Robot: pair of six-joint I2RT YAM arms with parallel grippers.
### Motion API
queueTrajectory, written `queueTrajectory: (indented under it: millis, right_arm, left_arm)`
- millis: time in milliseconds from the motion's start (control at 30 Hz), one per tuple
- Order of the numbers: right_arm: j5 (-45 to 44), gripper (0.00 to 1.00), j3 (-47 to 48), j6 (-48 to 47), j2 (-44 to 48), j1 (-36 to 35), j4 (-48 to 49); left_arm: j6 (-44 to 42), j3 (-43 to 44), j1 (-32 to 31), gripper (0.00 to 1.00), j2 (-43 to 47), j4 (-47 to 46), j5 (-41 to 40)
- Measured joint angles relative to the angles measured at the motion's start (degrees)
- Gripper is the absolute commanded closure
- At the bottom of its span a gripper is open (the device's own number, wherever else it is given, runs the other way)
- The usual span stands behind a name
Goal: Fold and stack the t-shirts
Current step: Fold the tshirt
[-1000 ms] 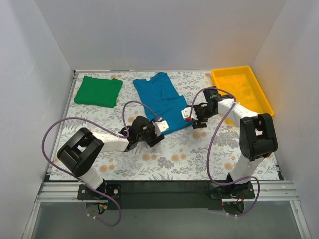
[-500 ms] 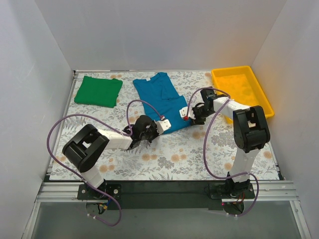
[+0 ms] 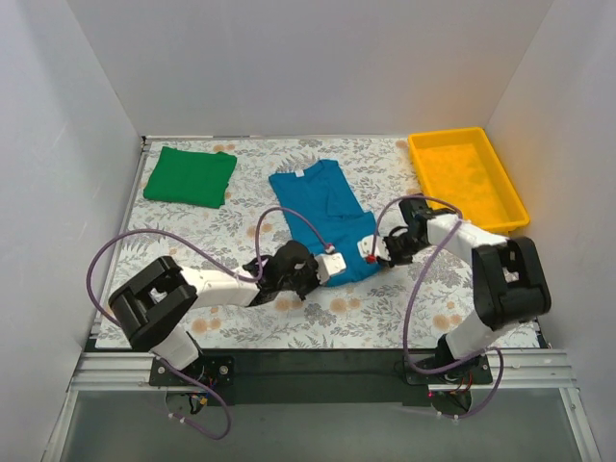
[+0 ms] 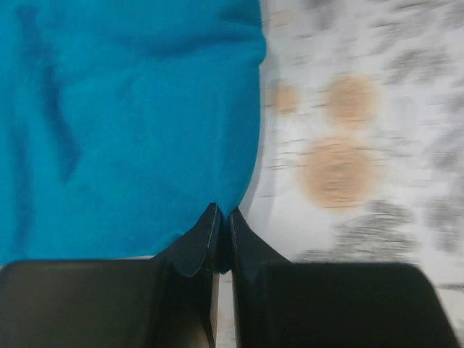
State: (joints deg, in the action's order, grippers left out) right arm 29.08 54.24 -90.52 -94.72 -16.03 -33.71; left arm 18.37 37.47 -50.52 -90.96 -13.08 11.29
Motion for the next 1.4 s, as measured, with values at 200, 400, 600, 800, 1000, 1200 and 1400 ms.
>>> queueTrajectory:
  millis: [200,400,600,800,1000,1200,1400]
  right_arm:
    - [-2.12,0.99,-14.71,-3.1,21.64,0.0,-12.59]
    - [-0.79,0.99,-20.04,-3.61,39.65,-0.13,-22.49]
    - [2.86,0.99,-12.7,-2.08,36.44,-0.15,-25.77]
    - [9.14,0.99,8.87,1.92,17.77,-1.09,-25.29]
    - [12.22,0.99,31.06,12.81,-3.82,-4.87,-19.1]
    - [11.39,0.99,47.89,24.9,-20.13,-7.54,-13.68]
    - [9.49,0.99,53.05,32.24,-27.58,-9.31,-10.86]
  left_arm:
    - [14.12,-4.5,-17.33,1.0,7.58,0.72,-0.42]
    - [26.43,-9.01,-29.9,1.0,9.09,0.28,-3.06]
    - [30.16,-11.89,-28.83,1.0,21.59,1.49,-9.49]
    - [30.51,-11.96,-15.61,1.0,32.81,1.14,-8.85]
    - [31.23,-11.58,4.66,1.0,30.32,-0.44,-5.25]
    - [33.57,-11.1,12.63,1.0,24.63,0.33,-4.63]
    - [35.78,-11.08,15.69,1.0,24.94,0.17,-5.88]
